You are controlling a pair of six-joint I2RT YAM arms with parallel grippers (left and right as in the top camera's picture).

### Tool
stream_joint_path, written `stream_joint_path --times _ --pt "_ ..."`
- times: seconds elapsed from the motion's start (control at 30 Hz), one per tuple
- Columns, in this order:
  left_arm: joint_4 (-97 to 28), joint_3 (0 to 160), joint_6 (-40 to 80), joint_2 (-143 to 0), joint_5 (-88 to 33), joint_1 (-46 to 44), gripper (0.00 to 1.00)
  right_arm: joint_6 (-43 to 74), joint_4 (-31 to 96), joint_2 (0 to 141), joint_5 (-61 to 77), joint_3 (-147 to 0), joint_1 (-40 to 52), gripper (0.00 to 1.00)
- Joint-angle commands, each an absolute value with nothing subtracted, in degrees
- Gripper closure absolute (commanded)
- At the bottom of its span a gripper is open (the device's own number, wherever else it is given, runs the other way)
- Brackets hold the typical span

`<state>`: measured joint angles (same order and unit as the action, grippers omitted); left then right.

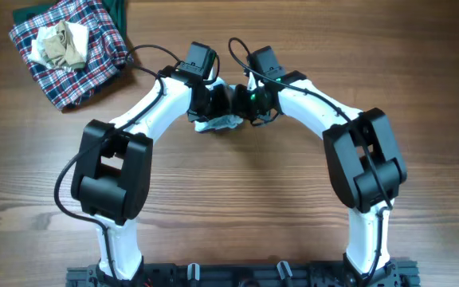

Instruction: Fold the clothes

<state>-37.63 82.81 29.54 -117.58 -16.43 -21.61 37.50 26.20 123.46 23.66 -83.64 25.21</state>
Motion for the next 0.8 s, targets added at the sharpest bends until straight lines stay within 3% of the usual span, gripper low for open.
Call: stream_joint_path --times 0.0,0.43,0.57,0.77 --pt "-36.9 83.6 30.5 -118.2 -18.0 -21.6 0.76 39.2 24.2 125.1 30.5 -84.2 25.6 0.94" --pt "-33.2 83.6 30.1 -118.3 -19.9 -23.7 0.75 42.2 20.4 125.1 33.9 -84.2 25.5 0.95" --pt "-32.5 83.7 28.1 -118.1 -18.6 -25.3 0.74 41.6 22.1 125.0 29.5 -84.2 25.4 0.95" --pt "-32.6 83.7 24.6 -112.0 -18.4 -24.9 0.73 40.5 22.4 125.0 31.0 -84.3 23.4 0.94"
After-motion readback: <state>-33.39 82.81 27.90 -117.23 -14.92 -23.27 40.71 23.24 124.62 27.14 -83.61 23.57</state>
